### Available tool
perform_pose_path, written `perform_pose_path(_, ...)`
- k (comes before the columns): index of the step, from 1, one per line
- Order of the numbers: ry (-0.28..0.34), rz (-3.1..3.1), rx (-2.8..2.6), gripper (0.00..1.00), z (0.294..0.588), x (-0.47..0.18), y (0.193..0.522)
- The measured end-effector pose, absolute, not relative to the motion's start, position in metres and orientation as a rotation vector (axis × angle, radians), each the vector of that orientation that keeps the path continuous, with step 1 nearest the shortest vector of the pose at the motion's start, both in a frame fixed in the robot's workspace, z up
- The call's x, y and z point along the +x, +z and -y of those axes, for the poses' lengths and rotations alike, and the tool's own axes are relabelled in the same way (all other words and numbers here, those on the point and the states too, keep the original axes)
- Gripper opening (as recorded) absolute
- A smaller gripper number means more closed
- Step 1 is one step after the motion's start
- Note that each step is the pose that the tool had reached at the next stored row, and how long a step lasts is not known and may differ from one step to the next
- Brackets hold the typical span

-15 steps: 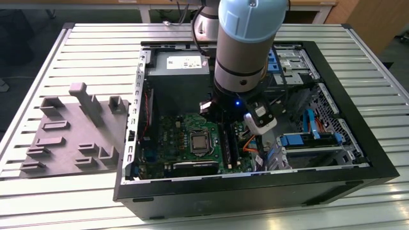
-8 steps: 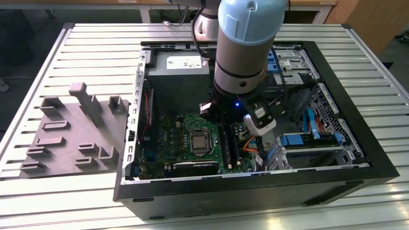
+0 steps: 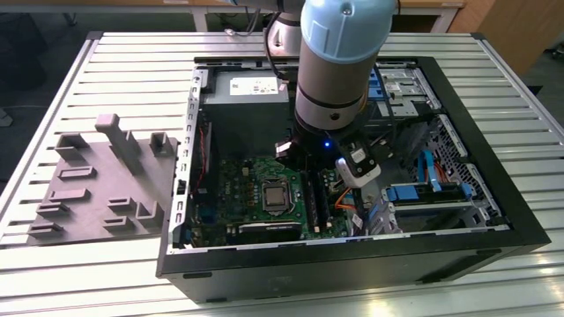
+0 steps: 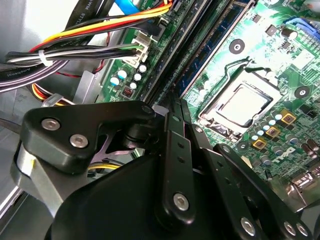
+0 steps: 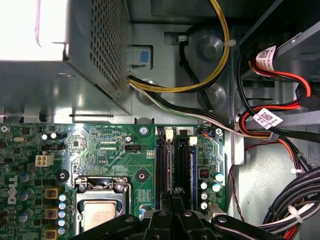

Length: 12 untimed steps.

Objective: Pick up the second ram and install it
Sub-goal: 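Insert the second ram into the second slot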

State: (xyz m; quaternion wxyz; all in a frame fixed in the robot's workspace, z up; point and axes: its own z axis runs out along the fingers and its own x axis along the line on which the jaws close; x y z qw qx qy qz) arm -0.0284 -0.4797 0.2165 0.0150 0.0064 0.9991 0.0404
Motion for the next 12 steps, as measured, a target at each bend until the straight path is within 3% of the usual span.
perform_pose_path(5,0.126,-3.109,0.02,0.13,0.4797,-0.0284,0.2164)
perform_pose_path(6,0.126,-3.109,0.02,0.19,0.4797,-0.0284,0.2164)
perform_pose_path(12,0.126,-3.109,0.02,0.19,0.4797,-0.0284,0.2214)
